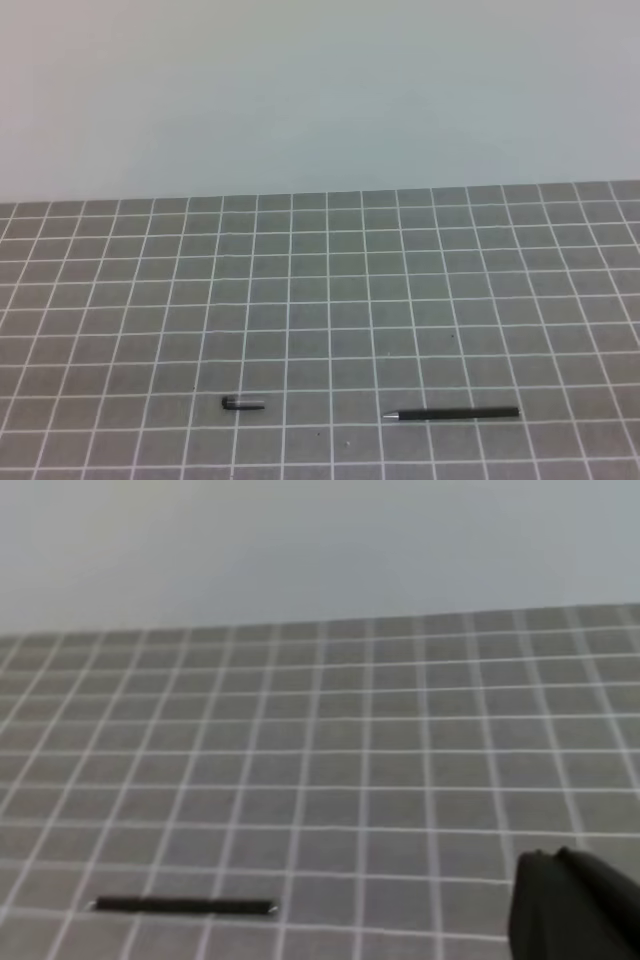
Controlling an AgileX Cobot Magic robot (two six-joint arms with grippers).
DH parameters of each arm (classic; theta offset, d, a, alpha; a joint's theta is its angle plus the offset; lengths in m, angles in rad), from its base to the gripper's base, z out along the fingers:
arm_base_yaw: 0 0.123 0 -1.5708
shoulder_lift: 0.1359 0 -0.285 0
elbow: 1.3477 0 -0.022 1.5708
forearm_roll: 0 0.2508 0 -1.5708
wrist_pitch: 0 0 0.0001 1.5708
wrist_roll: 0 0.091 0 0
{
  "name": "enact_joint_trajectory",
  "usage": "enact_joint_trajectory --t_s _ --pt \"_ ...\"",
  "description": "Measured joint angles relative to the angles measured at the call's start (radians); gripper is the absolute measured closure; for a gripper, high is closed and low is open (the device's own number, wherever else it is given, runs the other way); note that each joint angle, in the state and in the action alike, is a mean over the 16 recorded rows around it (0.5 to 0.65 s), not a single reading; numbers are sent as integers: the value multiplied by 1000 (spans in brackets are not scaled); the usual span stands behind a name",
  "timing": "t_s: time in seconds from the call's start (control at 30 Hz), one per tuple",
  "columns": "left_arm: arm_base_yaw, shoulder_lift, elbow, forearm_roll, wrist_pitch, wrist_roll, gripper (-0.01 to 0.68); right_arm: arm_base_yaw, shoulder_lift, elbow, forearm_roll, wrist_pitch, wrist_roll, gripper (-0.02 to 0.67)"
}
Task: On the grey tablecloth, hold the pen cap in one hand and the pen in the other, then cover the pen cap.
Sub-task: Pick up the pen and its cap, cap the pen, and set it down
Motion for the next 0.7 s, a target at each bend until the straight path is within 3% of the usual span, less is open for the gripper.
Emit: enact_joint_trajectory --t_s 0.43,0.7 --pt "-25 226 -61 -102 113 12 675 0 474 -265 414 314 -639 651" --pt "-27 251 -80 -142 169 26 675 15 837 -466 519 478 -857 650"
